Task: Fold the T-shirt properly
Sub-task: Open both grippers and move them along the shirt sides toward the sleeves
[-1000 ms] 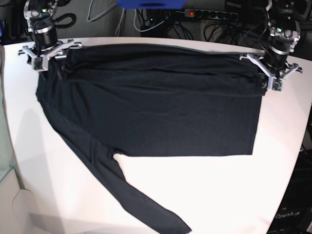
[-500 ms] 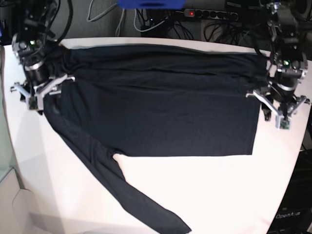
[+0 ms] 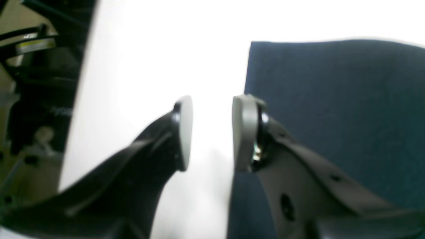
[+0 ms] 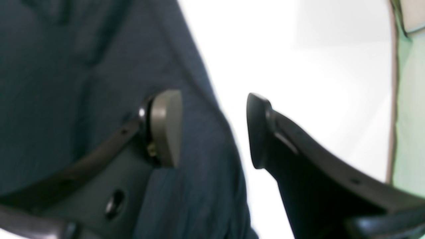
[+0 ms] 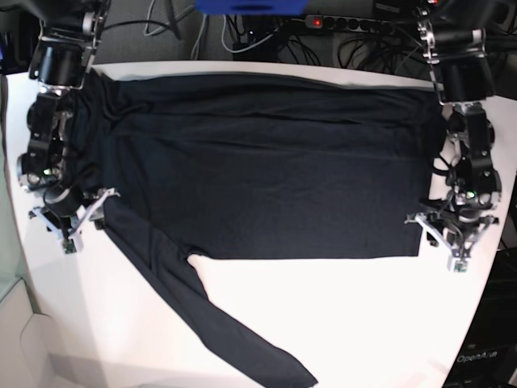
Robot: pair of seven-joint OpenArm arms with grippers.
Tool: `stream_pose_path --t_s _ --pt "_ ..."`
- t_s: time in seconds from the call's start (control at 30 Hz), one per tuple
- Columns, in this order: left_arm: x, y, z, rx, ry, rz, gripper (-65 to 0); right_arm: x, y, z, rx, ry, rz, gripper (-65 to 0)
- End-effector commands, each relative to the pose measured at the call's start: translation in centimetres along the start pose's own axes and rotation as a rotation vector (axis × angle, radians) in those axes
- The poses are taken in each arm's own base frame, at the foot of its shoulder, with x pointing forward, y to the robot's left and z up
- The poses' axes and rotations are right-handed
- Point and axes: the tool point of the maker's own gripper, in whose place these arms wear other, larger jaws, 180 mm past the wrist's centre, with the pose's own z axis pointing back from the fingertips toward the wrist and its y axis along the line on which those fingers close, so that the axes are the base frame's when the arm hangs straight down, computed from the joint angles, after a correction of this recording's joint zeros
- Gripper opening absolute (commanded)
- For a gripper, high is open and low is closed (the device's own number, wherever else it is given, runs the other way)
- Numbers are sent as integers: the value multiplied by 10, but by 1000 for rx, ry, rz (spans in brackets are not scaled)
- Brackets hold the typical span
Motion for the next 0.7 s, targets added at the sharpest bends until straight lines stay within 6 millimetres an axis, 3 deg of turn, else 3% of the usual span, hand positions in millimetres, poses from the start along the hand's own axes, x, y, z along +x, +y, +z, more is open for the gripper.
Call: stream_pose_path --t_s 0.0,0.13,0.3,0.4,0.67 --pt "24 4 1 6 -68 -10 -455 28 -11 1 -16 -75 -4 -331" --pt "33 -6 -19 -9 -81 -40 -455 42 -17 -16 -4 -71 -46 -331" --pt "13 -6 -46 4 -8 -64 -455 49 -3 -38 50 -40 -39 -331" --pt "16 -5 -56 13 -23 -83 -455 56 9 -46 78 -64 -19 -331" --pt "-5 -5 -77 -1 17 -60 -455 37 11 -68 108 -42 -81 -331"
